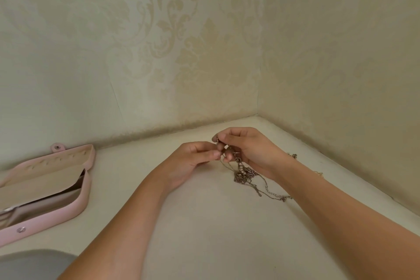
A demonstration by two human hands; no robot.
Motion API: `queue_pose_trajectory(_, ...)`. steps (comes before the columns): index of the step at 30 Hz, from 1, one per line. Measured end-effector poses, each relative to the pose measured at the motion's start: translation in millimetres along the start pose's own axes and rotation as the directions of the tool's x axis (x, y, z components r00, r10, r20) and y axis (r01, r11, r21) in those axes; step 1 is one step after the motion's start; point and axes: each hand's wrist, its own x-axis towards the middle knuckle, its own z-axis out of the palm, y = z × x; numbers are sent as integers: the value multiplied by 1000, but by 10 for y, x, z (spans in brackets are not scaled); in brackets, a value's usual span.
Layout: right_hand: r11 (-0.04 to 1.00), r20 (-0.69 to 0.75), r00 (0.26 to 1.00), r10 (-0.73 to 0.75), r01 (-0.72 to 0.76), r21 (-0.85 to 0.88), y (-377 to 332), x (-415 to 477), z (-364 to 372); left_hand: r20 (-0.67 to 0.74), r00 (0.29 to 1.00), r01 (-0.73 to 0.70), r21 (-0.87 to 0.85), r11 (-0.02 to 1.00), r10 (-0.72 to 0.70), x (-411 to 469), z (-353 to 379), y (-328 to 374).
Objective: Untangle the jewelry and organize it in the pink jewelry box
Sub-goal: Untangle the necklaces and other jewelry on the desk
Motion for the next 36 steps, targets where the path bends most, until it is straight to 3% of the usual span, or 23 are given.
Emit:
queue_pose_trajectory(4,997,-44,999,-22,19,-70,-23,0,10,-50,998,34,-85,996,-38,-24,48,37)
queue_pose_trajectory(8,950,-123,992,-24,-15,-310,-34,-4,-20,-154,985,51,-164,985,-76,-25,57,72)
queue_pose_trajectory(11,924,-120,993,-19,-29,-382,-47,-30,-38,-178,979,38,-319,947,-100,-17,27,104)
queue_pose_trajectory(16,925,-72,997,18,-44,-377,-107,-43,-62,-82,986,65,-620,782,-147,-40,-47,148)
queue_pose_trajectory(21,975,-29,999,41,-47,-215,-37,-22,-60,184,977,194,-565,802,-106,-67,-120,126)
queue_pose_trajectory(26,982,-212,973,87,-120,-148,-4,42,-121,53,996,89,-624,776,-72,-7,-197,70)
queue_pose_trajectory(28,946,-297,954,44,-135,-293,4,37,-153,28,998,65,-628,775,-62,-7,-233,57)
queue_pose_trajectory(30,793,-335,939,-82,-142,-592,48,32,-150,69,995,96,-598,796,-69,-26,-263,44)
queue_pose_trajectory(32,705,-361,919,-161,-149,-693,97,46,-133,171,979,190,-542,819,-114,-54,-275,38)
queue_pose_trajectory(33,764,-407,903,-135,-167,-624,105,57,-154,227,962,249,-514,821,-150,-62,-283,33)
queue_pose_trajectory(36,971,-510,856,86,-186,-150,44,78,-246,380,900,392,-493,777,-213,-70,-285,7)
